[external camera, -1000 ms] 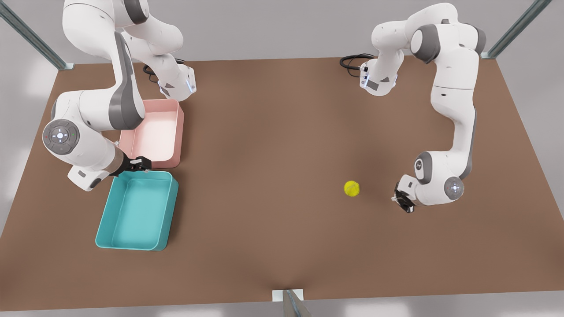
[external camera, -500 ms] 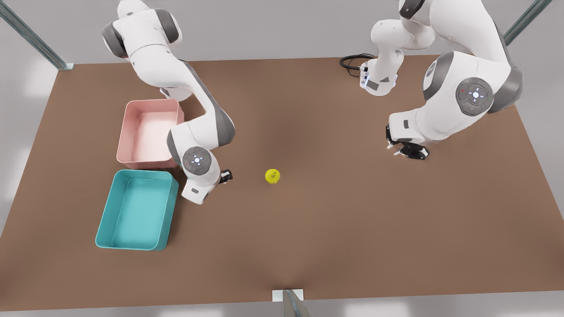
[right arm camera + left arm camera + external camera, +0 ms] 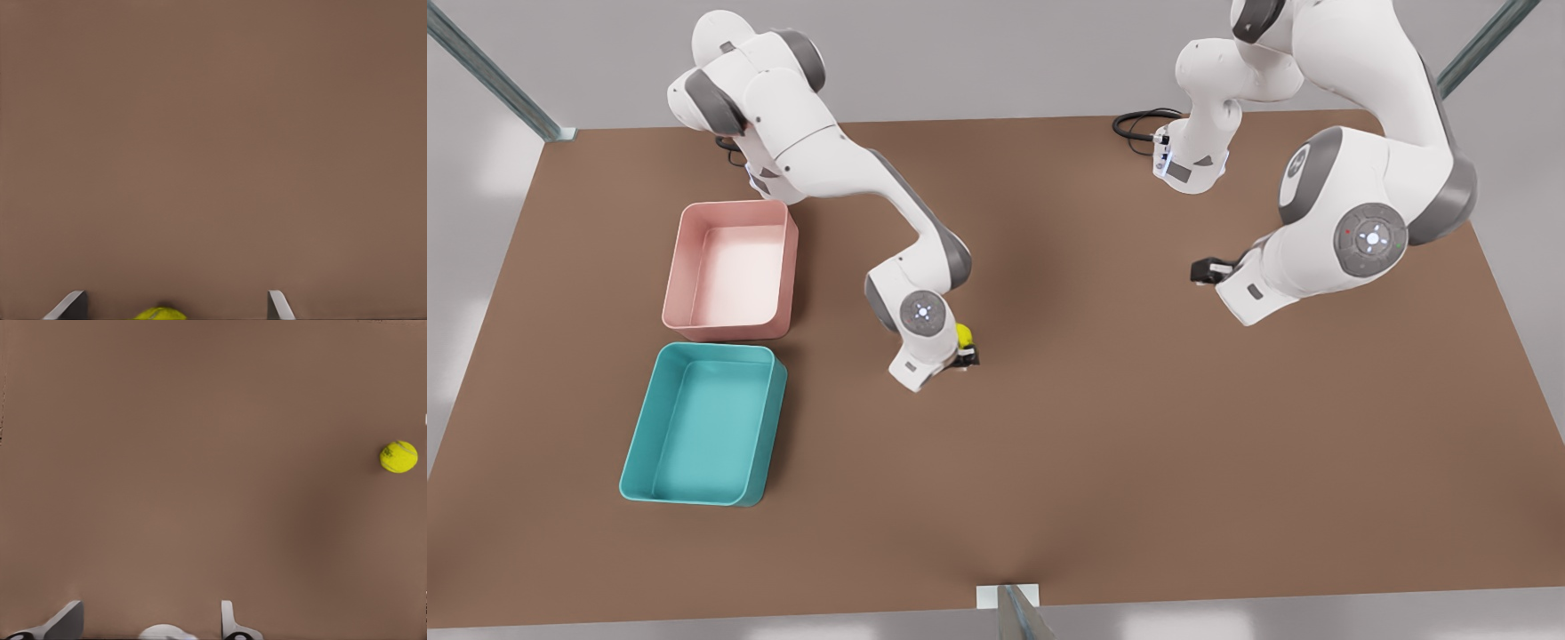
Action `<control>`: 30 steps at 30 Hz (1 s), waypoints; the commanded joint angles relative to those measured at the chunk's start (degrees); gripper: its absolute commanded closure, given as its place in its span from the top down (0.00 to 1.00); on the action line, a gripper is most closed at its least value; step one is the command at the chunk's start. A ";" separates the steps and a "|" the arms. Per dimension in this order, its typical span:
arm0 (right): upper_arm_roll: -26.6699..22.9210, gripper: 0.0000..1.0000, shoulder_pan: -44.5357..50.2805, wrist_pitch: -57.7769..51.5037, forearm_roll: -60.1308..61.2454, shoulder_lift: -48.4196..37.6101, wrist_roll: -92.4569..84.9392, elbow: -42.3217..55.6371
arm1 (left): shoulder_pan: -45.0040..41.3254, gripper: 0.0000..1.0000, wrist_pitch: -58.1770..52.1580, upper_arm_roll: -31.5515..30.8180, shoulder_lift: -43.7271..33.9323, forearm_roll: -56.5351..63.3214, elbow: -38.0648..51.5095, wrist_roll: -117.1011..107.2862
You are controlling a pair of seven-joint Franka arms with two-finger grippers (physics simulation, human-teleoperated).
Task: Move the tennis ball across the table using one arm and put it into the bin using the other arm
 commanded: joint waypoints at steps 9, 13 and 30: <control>-0.03 1.00 2.04 5.00 1.19 -0.39 15.50 -5.24 | 0.18 1.00 -1.03 -0.02 0.96 0.15 0.01 -24.12; -0.03 1.00 2.74 5.09 0.93 -0.13 14.79 -6.21 | 0.27 1.00 -1.03 -0.02 1.23 0.15 0.01 -24.12; -0.03 1.00 5.38 5.79 0.93 1.63 14.88 -8.76 | 0.27 1.00 -1.38 0.07 1.40 0.15 0.01 -24.12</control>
